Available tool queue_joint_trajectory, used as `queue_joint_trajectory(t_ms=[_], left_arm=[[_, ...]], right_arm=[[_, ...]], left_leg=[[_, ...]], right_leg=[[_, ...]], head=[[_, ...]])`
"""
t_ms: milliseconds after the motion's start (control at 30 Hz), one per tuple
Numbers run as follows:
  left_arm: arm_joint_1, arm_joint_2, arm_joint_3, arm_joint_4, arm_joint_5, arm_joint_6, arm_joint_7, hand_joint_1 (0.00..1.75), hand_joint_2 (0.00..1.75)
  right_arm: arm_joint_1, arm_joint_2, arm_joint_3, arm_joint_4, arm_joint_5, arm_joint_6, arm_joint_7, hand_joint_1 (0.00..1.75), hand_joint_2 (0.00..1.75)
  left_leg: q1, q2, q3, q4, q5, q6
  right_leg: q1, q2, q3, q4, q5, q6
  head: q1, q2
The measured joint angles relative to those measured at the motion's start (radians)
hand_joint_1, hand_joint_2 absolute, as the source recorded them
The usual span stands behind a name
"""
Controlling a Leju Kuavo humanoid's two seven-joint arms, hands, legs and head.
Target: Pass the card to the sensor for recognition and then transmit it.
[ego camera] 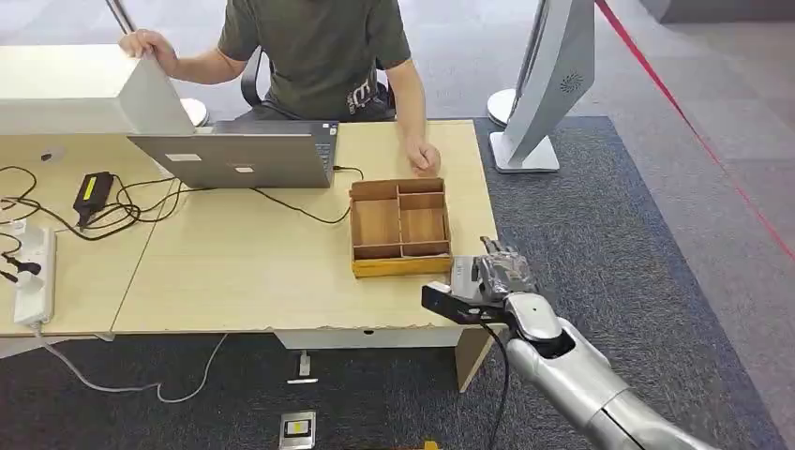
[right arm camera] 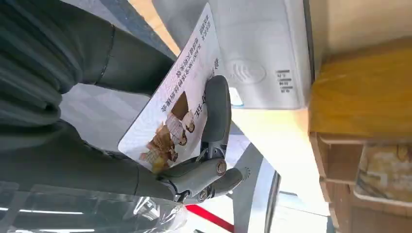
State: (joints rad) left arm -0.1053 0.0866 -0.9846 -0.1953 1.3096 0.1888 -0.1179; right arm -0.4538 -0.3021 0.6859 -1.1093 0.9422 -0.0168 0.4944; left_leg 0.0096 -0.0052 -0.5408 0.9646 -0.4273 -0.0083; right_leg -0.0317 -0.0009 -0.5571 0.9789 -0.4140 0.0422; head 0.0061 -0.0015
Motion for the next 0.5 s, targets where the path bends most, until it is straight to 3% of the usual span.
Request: queue_joint_trajectory(t_ms=[200,500], left_arm=[[0.000,-0.002,0.000,0.000,0.001,0.010,0.004,0.00,0.00],[0.000,-0.005,0.000,0.000,0.002,0.010,0.006,0.00,0.00]], right_arm=[[0.006,0.007,-0.003,0.029,-0.013,-0.039,-0.039,1.75,1.75],[0.004,0.017,-0.009,0.060,-0.015,-0.049,-0.047,1.75,1.75]], left_leg=[[0.000,0.000,0.000,0.000,0.000,0.000],[0.000,0.000,0.002,0.000,0.000,0.000]], right_leg=[[0.000,0.000,0.000,0.000,0.000,0.000],[0.000,0.000,0.002,0.000,0.000,0.000]], head=[[0.000,0.000],[0.000,0.000]])
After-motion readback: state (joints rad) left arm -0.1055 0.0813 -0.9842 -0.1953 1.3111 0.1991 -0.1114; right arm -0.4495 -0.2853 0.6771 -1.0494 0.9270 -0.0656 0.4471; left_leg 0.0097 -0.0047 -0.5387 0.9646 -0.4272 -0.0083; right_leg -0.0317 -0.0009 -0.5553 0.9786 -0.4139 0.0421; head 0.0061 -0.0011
